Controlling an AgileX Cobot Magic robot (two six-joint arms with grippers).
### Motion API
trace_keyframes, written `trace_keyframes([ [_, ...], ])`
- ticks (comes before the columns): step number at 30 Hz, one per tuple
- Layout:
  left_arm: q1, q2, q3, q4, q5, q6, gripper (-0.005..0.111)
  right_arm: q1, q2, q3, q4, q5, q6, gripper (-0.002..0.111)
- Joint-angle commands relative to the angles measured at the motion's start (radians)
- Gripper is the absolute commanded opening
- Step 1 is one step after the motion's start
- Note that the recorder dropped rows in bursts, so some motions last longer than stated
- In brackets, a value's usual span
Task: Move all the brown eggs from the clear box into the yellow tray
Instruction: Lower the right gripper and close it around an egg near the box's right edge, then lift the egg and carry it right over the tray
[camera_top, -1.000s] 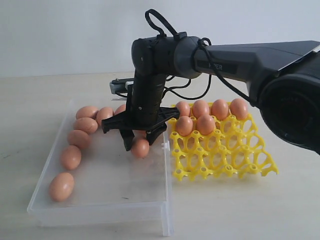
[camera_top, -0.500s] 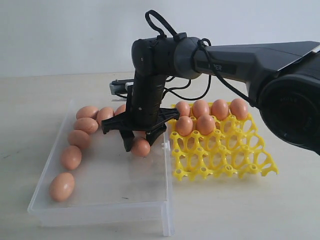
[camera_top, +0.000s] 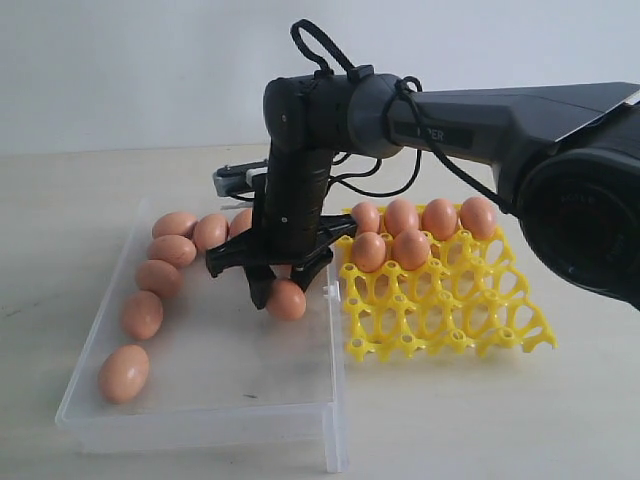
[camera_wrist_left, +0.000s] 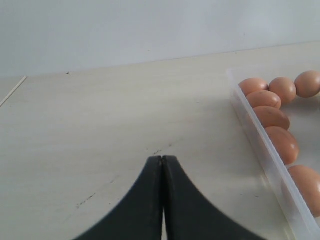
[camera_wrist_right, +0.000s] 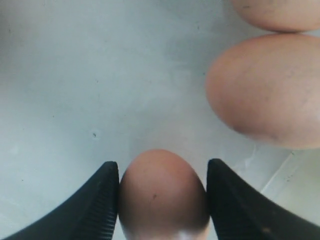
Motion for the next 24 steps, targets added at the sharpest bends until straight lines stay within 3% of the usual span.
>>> trace_keyframes([
  [1, 0.001, -0.006, -0.004, -0.003, -0.014, -0.004, 0.0, 0.007, -0.004, -0.007, -0.012, 0.012, -0.051, 0.0],
  [10, 0.001, -0.006, -0.004, -0.003, -0.014, -0.004, 0.0, 0.04, -0.169, 0.097, -0.054, -0.263, -0.069, 0.0],
  [18, 0.001, -0.006, -0.004, -0.003, -0.014, -0.004, 0.0, 0.038, -0.513, 0.552, -0.096, -0.759, -0.069, 0.0],
  [24, 0.001, -0.006, -0.004, -0.003, -0.014, -0.004, 0.0, -0.053, -0.741, 0.874, -0.094, -1.042, -0.066, 0.0],
])
